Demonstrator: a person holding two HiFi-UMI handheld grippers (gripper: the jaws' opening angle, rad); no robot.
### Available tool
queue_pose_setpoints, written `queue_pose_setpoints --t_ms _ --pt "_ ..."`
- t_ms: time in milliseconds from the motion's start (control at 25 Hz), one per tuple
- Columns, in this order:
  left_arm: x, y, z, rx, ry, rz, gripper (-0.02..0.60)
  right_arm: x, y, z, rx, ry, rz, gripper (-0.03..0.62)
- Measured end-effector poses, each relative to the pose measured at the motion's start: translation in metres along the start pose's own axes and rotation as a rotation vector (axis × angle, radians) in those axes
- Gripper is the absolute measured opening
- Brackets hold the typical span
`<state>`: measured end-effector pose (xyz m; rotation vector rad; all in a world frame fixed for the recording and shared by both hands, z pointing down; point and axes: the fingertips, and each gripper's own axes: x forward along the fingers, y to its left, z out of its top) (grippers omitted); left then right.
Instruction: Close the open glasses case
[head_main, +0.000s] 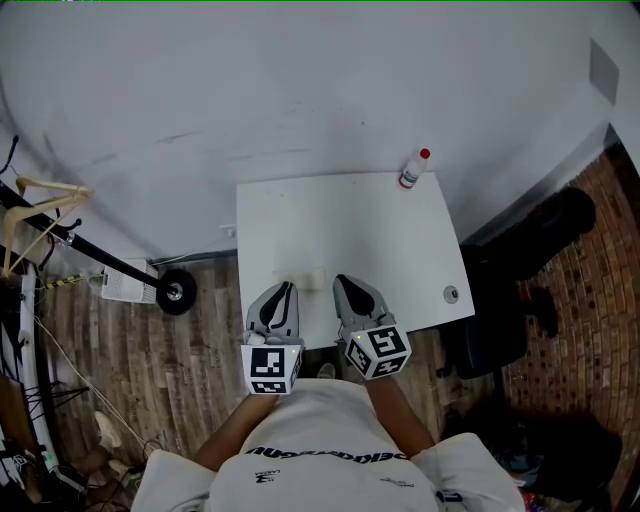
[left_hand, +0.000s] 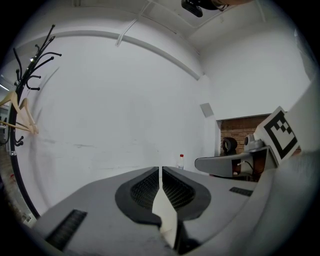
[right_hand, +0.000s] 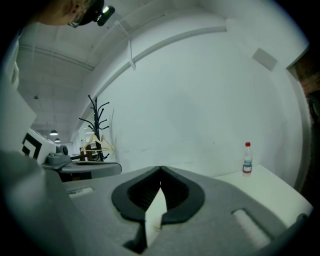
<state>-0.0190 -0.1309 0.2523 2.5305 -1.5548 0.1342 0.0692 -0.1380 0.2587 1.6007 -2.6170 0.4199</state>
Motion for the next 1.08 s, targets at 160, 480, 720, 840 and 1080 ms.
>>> queue_pose_setpoints --t_ms 160,480,720,840,1080 --pt "0.0006 0.0048 0.0034 0.025 -0.018 0.006 0.017 0.0005 0.0026 0.0029 0.006 -0.015 -0.004 -0.008" --pt "0.0035 0.0054 0.0076 0.039 -0.030 -0.006 0.017 0.0013 0.0028 0.0035 0.007 -0.031 -0.018 -0.008" --pt "0.0062 0.0059 0.0069 0.016 -0.025 -0.014 0.017 0.0028 -0.0003 0.0033 -0.009 -0.030 -0.027 -0.008" --pt "0.0073 0.0057 0.0054 0.013 -0.025 -0.016 0.017 0.0040 -0.0001 0.0007 -0.012 -0.025 -0.024 -0.008" --pt "0.0101 0.0080 0.0044 0.000 -0.018 -0.010 0.017 0.0066 -0.0027 0.0031 -0.019 -0.028 -0.026 -0.008"
